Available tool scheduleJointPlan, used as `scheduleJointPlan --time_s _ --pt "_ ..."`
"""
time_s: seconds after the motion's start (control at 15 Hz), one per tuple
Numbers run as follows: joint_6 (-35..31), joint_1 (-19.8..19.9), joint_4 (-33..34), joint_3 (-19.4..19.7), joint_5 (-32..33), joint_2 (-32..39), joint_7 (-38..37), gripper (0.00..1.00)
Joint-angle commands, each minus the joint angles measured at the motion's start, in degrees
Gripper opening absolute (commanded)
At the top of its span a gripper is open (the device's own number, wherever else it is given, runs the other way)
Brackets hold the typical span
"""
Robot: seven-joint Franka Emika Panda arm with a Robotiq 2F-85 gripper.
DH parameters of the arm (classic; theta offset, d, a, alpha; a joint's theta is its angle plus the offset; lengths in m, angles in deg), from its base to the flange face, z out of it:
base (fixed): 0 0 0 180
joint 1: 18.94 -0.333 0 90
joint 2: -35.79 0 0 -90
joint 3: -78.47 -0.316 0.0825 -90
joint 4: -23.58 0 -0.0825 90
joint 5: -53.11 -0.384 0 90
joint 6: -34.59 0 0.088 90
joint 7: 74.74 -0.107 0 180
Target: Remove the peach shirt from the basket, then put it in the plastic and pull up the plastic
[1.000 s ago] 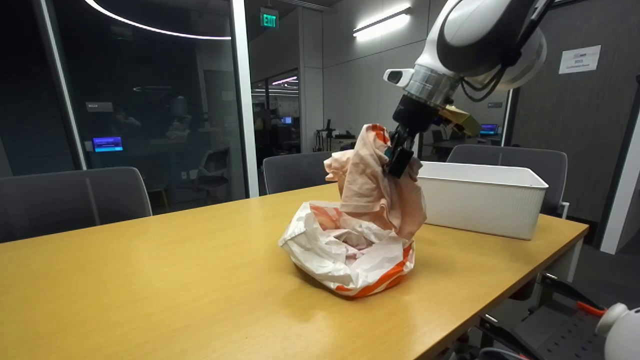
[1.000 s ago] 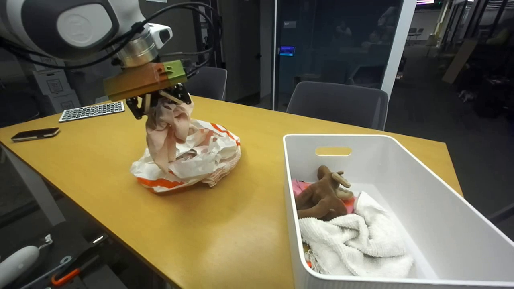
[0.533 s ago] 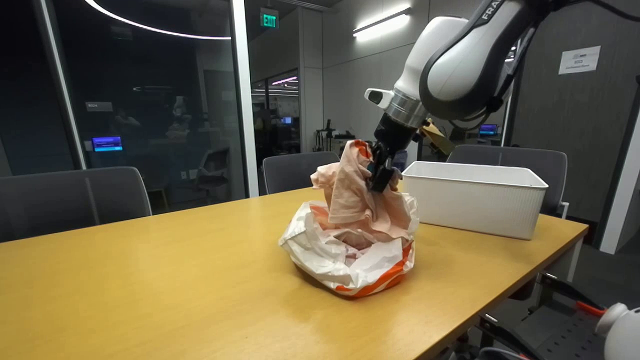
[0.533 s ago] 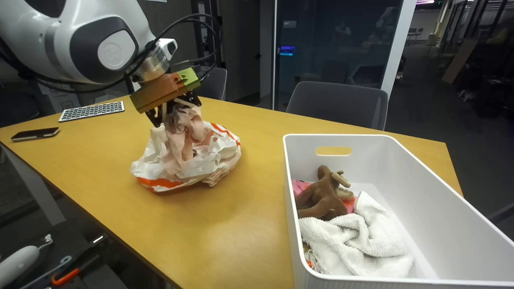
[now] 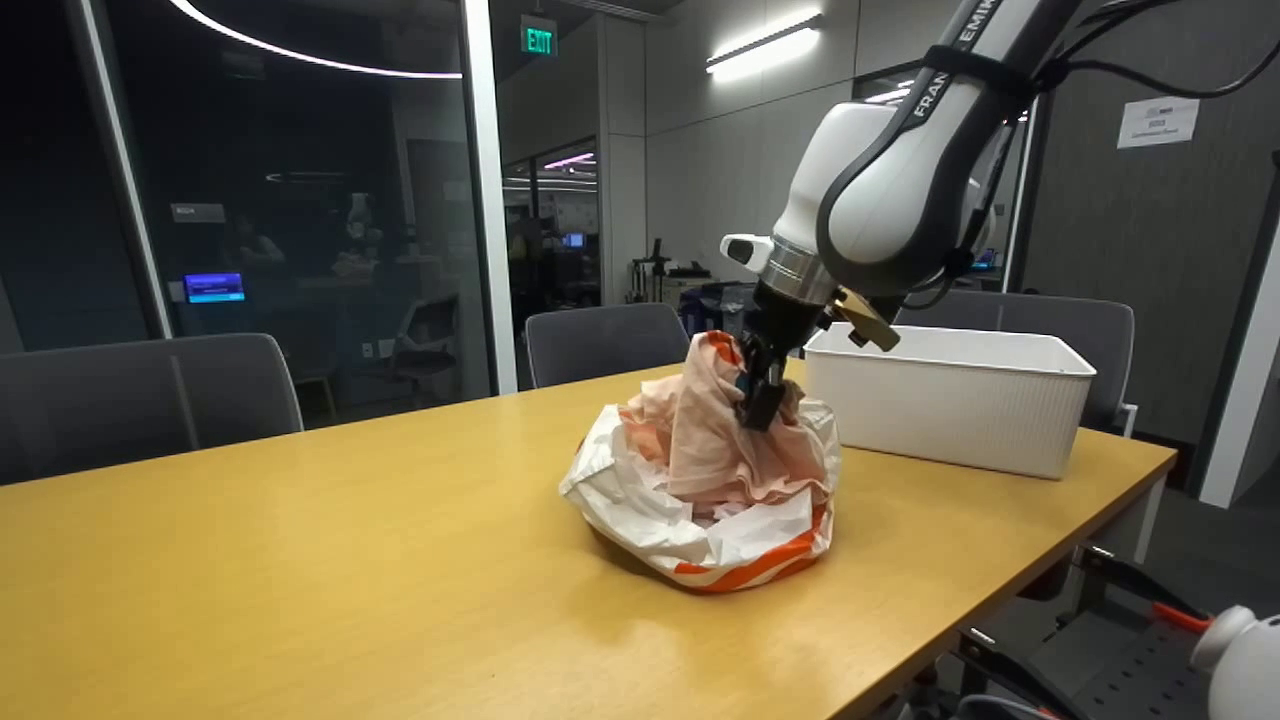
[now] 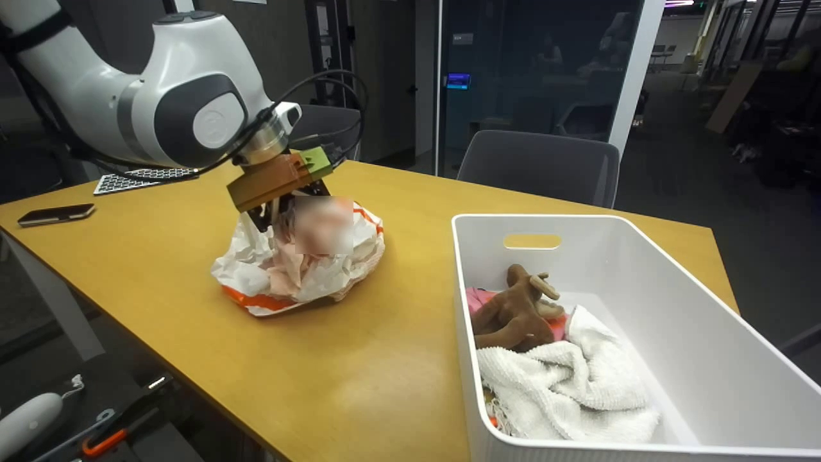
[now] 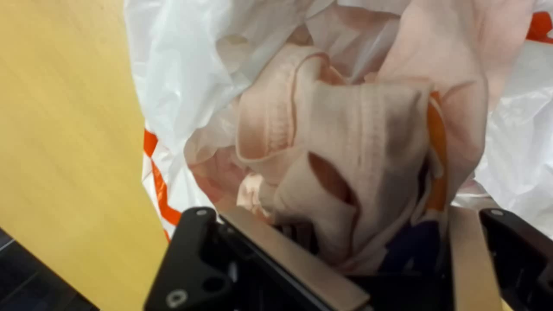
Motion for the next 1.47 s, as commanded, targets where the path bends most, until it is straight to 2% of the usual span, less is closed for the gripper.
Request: scheduleJointPlan --time_s 0.0,0.33,0.4,0.47,0.53,0.93,1.0,1.27,1.4 --pt "-1.6 2.3 2.0 -1.9 -6.4 5.8 5.4 0.00" --pt "-2.4 4.2 5.1 -3.9 -5.6 11.3 8.3 0.00" --pt "-4.2 3.4 5.6 -2.6 -4.0 12.3 8.1 0.00" --pt "-5.6 6.6 5.9 -4.5 2.8 13.0 3.6 0.00" --pt "-7.0 5.8 6.2 -3.1 5.5 13.5 2.9 0.00" --pt "-9.8 12.9 9.9 -6.2 14.7 22.4 -2.5 0.00" --pt "-9.5 13.6 10.4 -6.4 15.6 22.9 -3.3 0.19" --pt "-6.4 18.8 11.1 -10.7 17.8 21.6 -6.0 0.51" --pt "-3.8 21.7 10.4 -14.4 14.6 19.2 -4.8 0.69"
